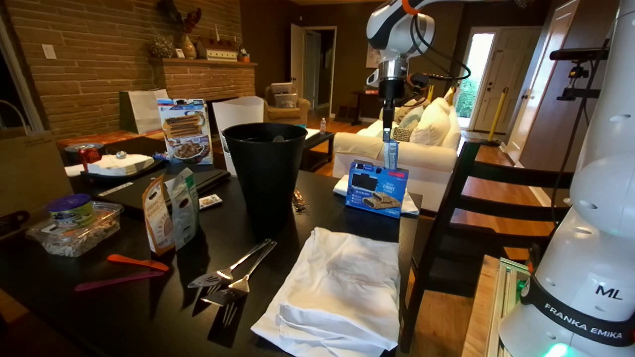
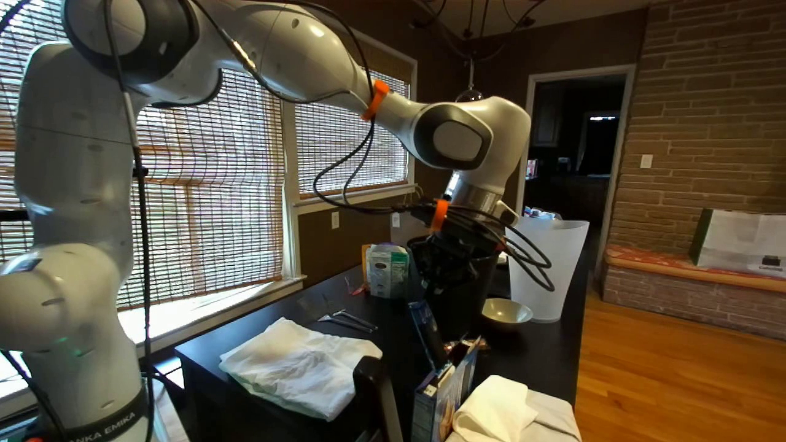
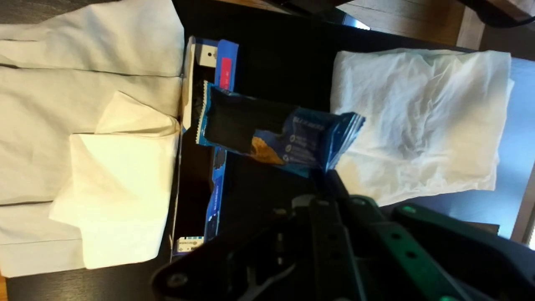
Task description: Put the granola bar into the box
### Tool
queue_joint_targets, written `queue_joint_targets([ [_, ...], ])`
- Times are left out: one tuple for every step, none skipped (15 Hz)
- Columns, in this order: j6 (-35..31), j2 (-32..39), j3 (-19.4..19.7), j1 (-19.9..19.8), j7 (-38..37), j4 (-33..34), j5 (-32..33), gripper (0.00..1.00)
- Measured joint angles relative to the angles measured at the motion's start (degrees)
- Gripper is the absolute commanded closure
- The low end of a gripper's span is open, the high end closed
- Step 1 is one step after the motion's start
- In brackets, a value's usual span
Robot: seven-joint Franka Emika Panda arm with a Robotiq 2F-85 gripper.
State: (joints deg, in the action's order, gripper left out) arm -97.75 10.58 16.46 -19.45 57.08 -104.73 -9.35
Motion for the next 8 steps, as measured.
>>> queue_joint_targets([
  [0.1,0.0,0.0,0.0,0.3,0.0,0.0,1.00],
  [0.1,0.0,0.0,0.0,0.5,0.1,0.0,1.00],
  [0.3,0.0,0.0,0.0,0.8,0.2,0.0,1.00],
  [0.4,0.0,0.0,0.0,1.1,0.3,0.0,1.00],
  [0.6,0.0,0.0,0.0,1.2,0.5,0.0,1.00],
  [0.8,0.0,0.0,-0.1,1.5,0.7,0.0,1.00],
  [1.0,0.0,0.0,-0.1,1.7,0.9,0.0,1.00],
  [1.3,0.0,0.0,-0.2,2.0,1.2,0.0,1.00],
])
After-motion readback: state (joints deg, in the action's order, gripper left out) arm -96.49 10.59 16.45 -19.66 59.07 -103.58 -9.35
